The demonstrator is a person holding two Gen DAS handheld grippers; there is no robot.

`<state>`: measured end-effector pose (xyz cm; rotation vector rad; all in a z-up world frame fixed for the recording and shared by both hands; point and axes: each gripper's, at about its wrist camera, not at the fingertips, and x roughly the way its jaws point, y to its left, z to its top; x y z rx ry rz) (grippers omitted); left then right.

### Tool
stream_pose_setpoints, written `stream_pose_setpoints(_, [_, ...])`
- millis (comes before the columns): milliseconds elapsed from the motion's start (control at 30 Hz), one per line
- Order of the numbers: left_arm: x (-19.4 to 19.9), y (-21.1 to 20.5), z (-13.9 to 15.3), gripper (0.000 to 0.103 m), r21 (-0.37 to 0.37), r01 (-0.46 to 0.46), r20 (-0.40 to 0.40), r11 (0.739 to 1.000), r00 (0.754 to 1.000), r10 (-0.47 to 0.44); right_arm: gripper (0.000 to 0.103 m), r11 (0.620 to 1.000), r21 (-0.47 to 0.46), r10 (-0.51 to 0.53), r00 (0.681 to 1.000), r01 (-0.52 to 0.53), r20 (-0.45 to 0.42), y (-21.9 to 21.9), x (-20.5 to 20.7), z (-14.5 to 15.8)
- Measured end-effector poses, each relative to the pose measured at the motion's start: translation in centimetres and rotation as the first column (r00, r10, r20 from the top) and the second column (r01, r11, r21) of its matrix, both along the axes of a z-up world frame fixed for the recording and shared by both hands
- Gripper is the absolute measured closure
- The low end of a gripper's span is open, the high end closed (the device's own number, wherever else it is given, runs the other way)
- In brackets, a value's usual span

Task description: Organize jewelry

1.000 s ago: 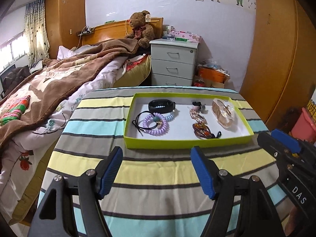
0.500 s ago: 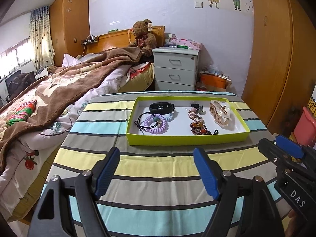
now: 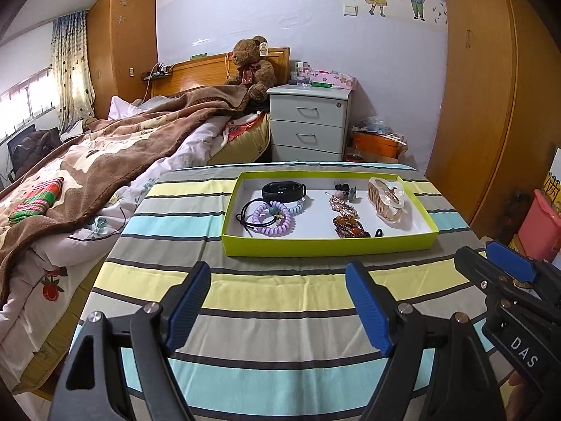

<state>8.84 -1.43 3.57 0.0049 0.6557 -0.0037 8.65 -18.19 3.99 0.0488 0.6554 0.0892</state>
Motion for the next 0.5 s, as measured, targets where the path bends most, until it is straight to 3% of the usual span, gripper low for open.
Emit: stream_pose_setpoints(500, [0.28, -0.04, -0.14, 0.022, 0.0, -0.009, -0.003, 1.0, 1.0, 0.009, 0.054, 1.0, -0.002, -0.001, 1.0, 0.001, -0.001, -0.06, -0.07, -0.11])
